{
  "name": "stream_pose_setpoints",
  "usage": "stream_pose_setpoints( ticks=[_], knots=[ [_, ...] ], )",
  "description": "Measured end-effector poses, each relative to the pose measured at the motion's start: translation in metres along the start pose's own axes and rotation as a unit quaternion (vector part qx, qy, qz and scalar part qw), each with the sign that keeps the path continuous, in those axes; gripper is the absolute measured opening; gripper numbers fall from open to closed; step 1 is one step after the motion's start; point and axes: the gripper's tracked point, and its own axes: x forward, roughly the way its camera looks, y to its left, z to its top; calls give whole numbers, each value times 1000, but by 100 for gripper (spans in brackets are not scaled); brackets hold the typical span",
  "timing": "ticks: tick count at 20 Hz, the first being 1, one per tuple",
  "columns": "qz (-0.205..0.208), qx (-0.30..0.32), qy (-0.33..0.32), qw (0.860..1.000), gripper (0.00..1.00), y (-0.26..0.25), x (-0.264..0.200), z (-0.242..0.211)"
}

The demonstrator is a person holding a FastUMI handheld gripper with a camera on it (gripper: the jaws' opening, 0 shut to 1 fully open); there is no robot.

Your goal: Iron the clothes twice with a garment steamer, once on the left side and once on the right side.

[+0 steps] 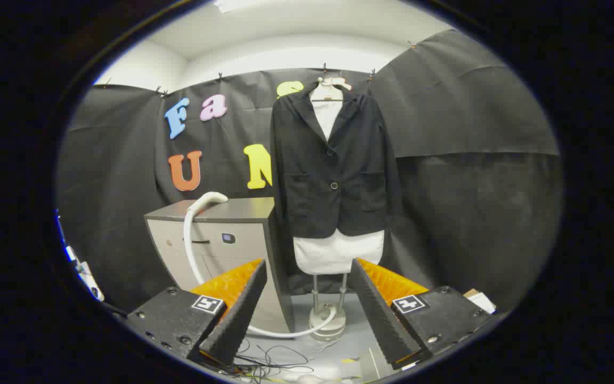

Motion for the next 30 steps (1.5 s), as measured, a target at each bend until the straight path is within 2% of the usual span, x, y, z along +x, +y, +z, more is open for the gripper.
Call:
stream_pose_setpoints(
  ticks=[10, 16, 23, 30],
  knots=[
    [9, -6, 4, 1000, 100, 16, 5, 6],
    [36, -16, -6, 999, 100, 57, 31, 41],
    [77, -15, -14, 997, 100, 135, 105, 102],
    [134, -29, -7, 991, 100, 242, 200, 153]
  ],
)
